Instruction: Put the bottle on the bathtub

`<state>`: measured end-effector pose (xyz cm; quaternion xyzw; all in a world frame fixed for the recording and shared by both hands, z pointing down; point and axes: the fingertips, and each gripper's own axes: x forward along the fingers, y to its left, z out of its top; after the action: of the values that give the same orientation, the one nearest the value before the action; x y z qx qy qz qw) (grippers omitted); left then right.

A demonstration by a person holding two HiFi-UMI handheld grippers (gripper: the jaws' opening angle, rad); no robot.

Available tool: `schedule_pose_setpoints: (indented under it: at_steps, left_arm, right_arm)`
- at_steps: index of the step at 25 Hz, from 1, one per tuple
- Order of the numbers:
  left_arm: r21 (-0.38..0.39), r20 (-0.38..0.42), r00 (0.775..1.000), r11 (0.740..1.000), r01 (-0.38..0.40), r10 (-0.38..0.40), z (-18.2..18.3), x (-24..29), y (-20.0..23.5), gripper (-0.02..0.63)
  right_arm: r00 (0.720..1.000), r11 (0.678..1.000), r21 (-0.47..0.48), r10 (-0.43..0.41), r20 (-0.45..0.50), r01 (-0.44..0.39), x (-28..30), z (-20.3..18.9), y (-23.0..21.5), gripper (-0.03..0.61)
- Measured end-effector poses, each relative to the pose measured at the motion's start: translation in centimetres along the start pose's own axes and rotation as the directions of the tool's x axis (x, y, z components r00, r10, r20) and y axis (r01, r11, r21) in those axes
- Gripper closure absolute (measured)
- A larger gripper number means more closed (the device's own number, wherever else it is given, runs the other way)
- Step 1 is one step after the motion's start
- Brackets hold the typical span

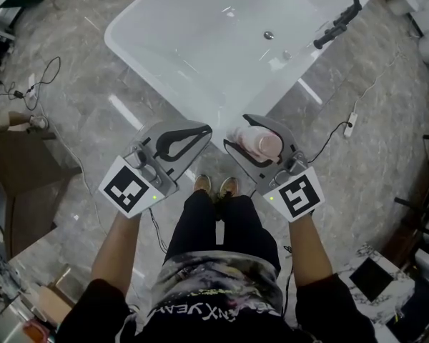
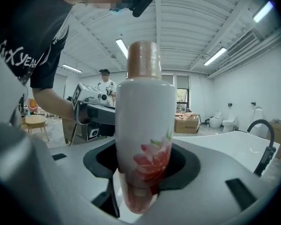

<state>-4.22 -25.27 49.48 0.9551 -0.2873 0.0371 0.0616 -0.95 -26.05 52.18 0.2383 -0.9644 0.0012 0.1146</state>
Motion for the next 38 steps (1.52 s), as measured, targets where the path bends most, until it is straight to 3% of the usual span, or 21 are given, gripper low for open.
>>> schedule_pose_setpoints:
  at_steps: [19, 31, 38]
  left_arm:
    - [-0.009, 0.001, 1.0, 1.0, -0.005, 0.005, -9.6, 1.4, 0.9, 0.591]
    - [-0.008, -0.009, 1.0, 1.0, -0.003, 0.003, -12.4, 1.8, 0.4, 0.591]
    - [-0.007, 0.001, 1.0, 1.0, -0.01, 0.01, -12.4, 1.3, 0.0, 0.591]
  right_arm:
    - [0.997, 1.0, -0.026, 0.004, -0.076, -0.005, 2.8, -12.1, 1.4, 0.351]
    - [0.996, 1.0, -0.017, -0.006, -0.09, 0.005, 4.1, -17.2, 1.9, 0.351]
    - [0.986, 0.999, 0.008, -0.04, -0.16, 0.042, 4.3, -18.5, 1.9, 0.351]
